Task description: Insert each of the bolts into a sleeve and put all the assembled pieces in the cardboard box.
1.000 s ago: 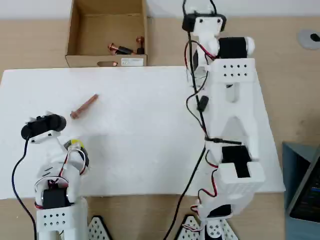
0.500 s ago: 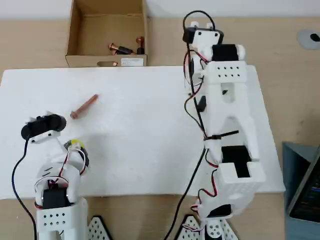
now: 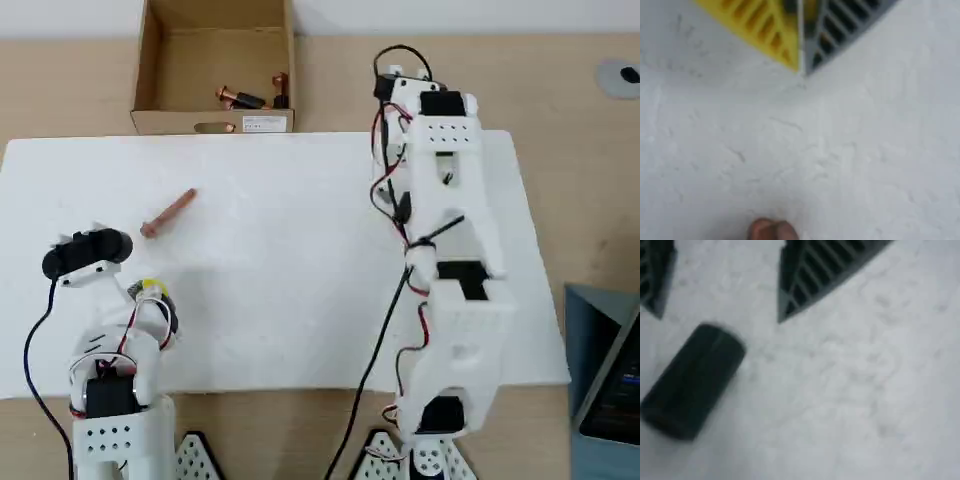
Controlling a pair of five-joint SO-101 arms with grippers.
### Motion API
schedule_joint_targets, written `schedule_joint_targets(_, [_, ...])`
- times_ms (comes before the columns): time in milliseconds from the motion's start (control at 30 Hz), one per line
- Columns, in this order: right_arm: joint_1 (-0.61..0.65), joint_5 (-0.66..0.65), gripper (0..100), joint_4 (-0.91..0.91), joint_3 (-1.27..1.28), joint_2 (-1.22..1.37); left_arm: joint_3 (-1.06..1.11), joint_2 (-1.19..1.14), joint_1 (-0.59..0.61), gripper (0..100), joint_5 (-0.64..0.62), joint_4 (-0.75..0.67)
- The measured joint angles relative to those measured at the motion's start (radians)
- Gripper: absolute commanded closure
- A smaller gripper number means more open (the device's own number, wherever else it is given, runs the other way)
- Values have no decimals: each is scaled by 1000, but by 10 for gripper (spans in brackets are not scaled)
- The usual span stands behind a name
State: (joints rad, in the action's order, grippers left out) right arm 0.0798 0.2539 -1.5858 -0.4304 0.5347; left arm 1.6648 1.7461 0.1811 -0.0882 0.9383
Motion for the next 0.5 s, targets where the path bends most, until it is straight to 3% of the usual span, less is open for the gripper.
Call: schedule_joint_targets(500, [-9, 28, 827, 3, -38, 163, 0, 0, 0, 998, 0, 0])
